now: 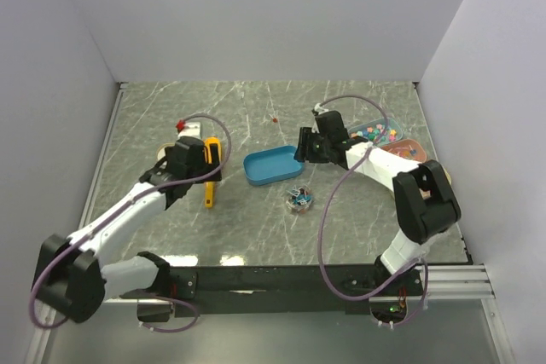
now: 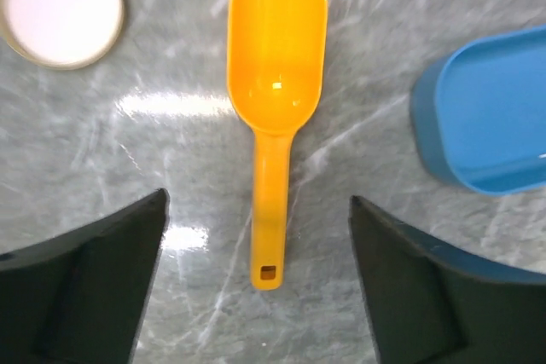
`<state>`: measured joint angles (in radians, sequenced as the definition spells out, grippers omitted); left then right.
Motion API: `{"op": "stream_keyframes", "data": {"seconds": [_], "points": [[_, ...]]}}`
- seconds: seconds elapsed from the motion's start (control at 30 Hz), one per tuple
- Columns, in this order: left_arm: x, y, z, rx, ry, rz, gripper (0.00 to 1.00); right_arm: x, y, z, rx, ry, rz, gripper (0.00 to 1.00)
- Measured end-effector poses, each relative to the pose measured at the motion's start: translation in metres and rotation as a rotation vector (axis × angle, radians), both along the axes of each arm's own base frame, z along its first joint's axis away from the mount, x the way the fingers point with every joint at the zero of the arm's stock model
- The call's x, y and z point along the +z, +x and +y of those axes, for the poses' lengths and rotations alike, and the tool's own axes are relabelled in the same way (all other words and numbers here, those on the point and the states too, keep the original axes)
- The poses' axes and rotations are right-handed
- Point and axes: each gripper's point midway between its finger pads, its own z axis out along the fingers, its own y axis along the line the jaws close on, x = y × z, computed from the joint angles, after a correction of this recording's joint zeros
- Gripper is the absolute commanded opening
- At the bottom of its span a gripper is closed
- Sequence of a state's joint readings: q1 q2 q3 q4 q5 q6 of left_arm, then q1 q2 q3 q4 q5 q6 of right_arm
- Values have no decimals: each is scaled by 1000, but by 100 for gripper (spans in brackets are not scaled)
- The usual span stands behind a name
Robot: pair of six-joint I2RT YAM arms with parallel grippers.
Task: Pack the candies
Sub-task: Adjust the spatula, then move the storage box to the center of the board.
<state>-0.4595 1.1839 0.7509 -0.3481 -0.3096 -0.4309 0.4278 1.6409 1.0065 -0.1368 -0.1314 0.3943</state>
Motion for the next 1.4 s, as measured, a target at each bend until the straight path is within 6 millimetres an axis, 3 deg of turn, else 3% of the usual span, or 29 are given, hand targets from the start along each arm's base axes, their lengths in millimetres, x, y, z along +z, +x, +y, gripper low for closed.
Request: {"op": "stream_keyframes", "data": {"seconds": [0.13,0.33,0.43,0.57,0.7,0.87,0.93,1.0,1.07,1.13,1.4], "points": [[36,-2,6,1,-20,-113,99,-8,9,7,8,-35,17,49],[89,-9,26,23,-17,-306,99,-27,19,0,1,-130,56,25],[96,-16,36,30,1,-373,99,-32,27,-5,5,-191,52,13],[89,-24,43,21,21,-405,99,-32,41,-18,24,-303,27,7],[80,-30,45,-1,30,-424,99,-25,74,-42,15,-412,-20,10],[85,-25,44,-9,38,-454,99,-10,121,-78,-34,-530,-75,34],[86,-24,44,-12,44,-460,99,-3,134,-86,-55,-549,-86,47],[87,-23,44,-10,49,-463,99,5,143,-87,-68,-538,-92,52],[87,-22,45,-7,53,-467,99,11,144,-77,-67,-500,-98,56],[88,-21,46,-3,57,-472,99,15,142,-54,-47,-435,-103,58],[88,-20,49,7,71,-476,100,21,105,80,91,-152,-68,57]]}}
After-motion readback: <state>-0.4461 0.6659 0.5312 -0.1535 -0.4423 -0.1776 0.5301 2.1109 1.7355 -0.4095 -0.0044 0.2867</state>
